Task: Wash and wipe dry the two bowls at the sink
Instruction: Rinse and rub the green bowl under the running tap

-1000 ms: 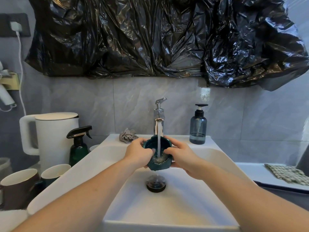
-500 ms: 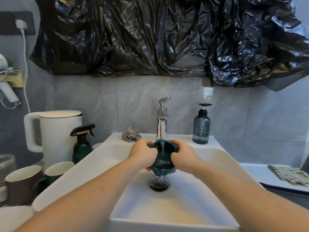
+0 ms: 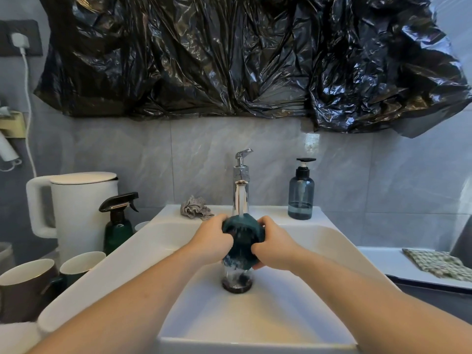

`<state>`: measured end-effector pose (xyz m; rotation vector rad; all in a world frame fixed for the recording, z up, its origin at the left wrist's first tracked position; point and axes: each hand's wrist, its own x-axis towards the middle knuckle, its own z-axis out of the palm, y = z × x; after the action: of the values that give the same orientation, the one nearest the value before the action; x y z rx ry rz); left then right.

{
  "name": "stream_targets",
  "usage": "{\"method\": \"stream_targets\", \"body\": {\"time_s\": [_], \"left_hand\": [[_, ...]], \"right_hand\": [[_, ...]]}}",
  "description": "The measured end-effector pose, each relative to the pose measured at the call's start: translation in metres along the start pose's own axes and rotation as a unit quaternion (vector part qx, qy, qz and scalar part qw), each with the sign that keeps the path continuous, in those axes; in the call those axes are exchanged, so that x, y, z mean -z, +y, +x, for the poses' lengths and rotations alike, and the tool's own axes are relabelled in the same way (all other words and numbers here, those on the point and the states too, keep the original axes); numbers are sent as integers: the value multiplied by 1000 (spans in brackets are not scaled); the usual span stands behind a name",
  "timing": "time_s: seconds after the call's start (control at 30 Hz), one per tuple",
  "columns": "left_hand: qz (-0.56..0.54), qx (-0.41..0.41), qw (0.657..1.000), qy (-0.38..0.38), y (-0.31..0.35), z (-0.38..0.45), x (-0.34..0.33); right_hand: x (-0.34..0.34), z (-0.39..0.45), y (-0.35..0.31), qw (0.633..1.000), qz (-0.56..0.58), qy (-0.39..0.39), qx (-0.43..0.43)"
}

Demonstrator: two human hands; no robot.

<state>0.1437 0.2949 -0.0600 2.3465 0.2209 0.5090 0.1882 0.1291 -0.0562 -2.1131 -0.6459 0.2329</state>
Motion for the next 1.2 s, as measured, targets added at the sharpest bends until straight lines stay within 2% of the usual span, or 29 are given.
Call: {"method": "stream_targets", "body": {"time_s": [0.13, 0.3, 0.4, 0.53, 0.8, 1.03, 1.2], "left_hand": [[6, -10, 1000, -24, -3, 1, -4], [12, -34, 999, -6, -4, 3, -5], [20, -38, 999, 7, 1, 0, -6], [33, -24, 999, 33, 11, -6, -2], [16, 8, 1000, 26, 14, -8, -3], [-145, 79, 986, 33, 15, -7, 4], [-108, 71, 991, -17, 12, -9, 0]], "right_hand": [[2, 2, 4, 996, -70, 46, 30], [1, 4, 4, 985, -99, 119, 70], [0, 2, 2, 983, -103, 134, 77], [0, 1, 1, 984, -76, 132, 88], [-2, 2, -2, 992, -28, 103, 74], [-2, 2, -2, 998, 40, 42, 37], [-2, 1, 1, 998, -48, 43, 24]]}}
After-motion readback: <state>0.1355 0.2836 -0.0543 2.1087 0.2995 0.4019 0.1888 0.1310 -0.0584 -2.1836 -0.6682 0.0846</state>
